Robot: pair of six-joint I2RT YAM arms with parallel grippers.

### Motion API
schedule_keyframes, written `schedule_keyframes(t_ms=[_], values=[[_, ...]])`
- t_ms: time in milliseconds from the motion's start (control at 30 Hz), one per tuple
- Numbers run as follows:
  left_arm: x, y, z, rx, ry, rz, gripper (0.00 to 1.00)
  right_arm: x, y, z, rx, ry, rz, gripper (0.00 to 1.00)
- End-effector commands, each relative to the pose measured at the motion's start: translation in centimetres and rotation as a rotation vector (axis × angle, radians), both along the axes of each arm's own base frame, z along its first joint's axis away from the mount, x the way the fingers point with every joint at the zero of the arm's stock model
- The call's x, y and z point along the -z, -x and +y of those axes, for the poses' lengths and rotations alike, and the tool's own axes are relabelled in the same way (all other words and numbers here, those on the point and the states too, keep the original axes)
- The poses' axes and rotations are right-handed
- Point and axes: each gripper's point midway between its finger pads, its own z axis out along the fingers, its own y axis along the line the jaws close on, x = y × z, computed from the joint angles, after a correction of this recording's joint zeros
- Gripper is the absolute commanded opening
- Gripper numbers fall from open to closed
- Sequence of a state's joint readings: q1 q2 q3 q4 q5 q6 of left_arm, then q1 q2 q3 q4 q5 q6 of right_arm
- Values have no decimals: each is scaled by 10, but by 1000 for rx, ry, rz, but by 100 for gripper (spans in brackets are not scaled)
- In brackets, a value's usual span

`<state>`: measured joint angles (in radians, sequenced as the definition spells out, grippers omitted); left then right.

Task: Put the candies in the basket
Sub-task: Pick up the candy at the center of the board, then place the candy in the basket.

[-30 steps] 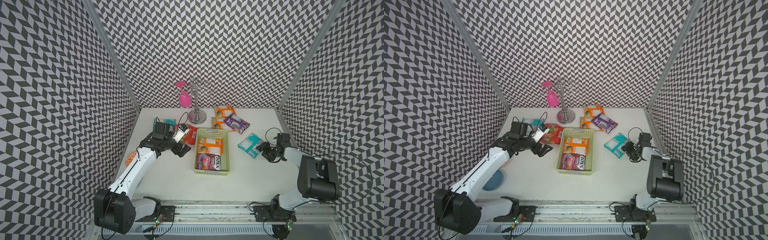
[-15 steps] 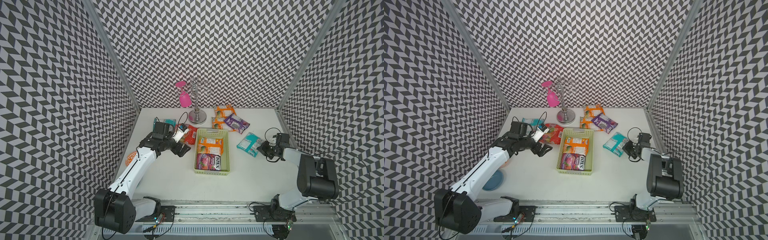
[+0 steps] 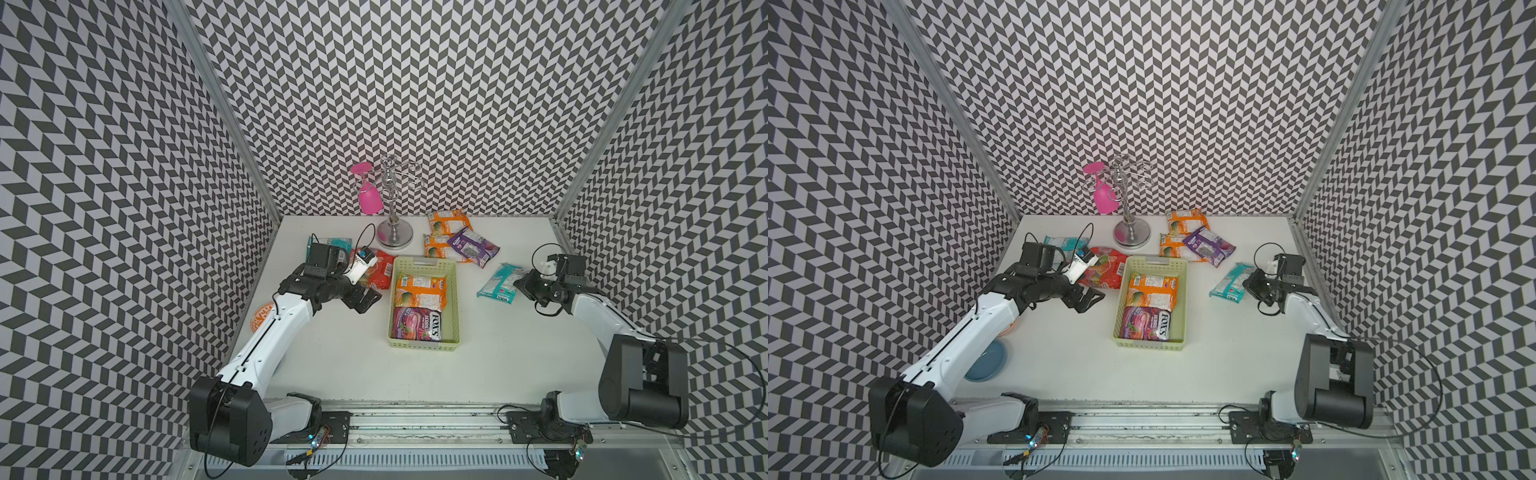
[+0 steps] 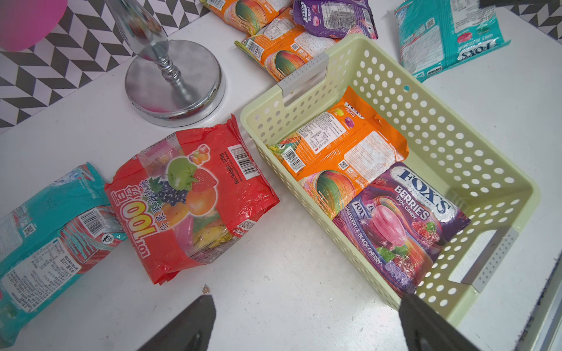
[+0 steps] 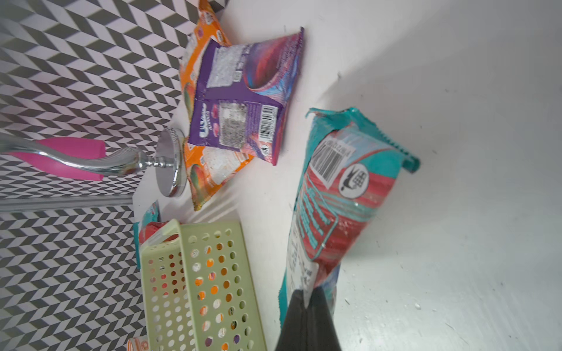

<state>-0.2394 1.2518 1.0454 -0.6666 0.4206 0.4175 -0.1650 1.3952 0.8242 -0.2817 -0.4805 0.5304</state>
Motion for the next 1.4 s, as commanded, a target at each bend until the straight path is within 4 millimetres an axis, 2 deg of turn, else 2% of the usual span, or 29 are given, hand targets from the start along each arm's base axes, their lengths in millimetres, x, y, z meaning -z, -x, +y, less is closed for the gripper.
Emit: schedule_keyframes(t_ms=[0,167,267,300,467,600,700,800,867,1133,1367], values=[[-15,-6,0,-5,13,-34,99,-48,-10,9,-44,18,-151,0],[-17,-9,5,-23,4,-35,99,-95,-11,24,-74,10,-208,0],[-16,-8,4,-17,17,-37,99,-114,-13,35,-104,13,-254,0],[-15,-8,4,-18,18,-33,99,-125,-7,56,-204,-43,-272,0],[-20,-9,8,-33,16,-40,99,-163,1,104,-430,-42,-387,0],[-20,-10,8,-35,17,-42,99,-183,4,142,-596,55,-440,0],[-24,-11,10,-43,16,-48,99,-183,15,174,-722,103,-465,0],[-22,-11,11,-45,17,-51,99,-172,35,205,-889,190,-492,0],[-23,-13,14,-55,11,-51,99,-165,45,218,-972,255,-504,0],[-27,-15,18,-67,26,-51,99,-153,66,240,-1193,569,-584,0],[-27,-16,21,-79,34,-52,99,-139,80,257,-1299,773,-603,0]])
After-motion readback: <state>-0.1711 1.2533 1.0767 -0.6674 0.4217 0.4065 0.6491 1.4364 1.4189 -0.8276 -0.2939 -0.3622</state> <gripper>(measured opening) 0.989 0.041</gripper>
